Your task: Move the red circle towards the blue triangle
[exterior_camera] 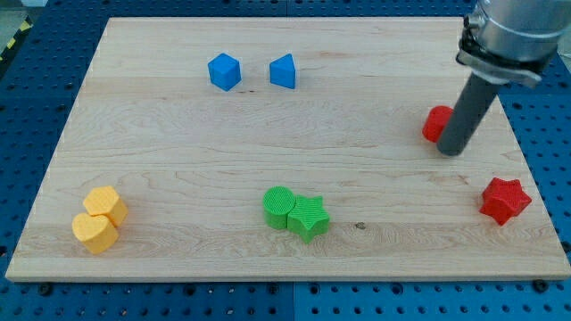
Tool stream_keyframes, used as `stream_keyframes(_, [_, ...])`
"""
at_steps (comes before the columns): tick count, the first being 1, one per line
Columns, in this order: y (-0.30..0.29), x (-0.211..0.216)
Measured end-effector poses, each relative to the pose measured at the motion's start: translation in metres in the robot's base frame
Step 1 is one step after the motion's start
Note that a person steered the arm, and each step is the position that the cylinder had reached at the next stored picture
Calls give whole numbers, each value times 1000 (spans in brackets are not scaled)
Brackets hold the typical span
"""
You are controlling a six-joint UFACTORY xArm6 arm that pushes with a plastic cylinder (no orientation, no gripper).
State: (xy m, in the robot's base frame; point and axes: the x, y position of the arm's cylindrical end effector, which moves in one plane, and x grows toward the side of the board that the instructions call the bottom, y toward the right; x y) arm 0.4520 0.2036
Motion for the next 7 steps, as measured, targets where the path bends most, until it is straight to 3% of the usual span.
stream_keyframes(2, [0,-70])
stream_keyframes(4, [17,-77])
stream_keyframes(6, [20,-121])
stream_keyframes(7, [20,-122])
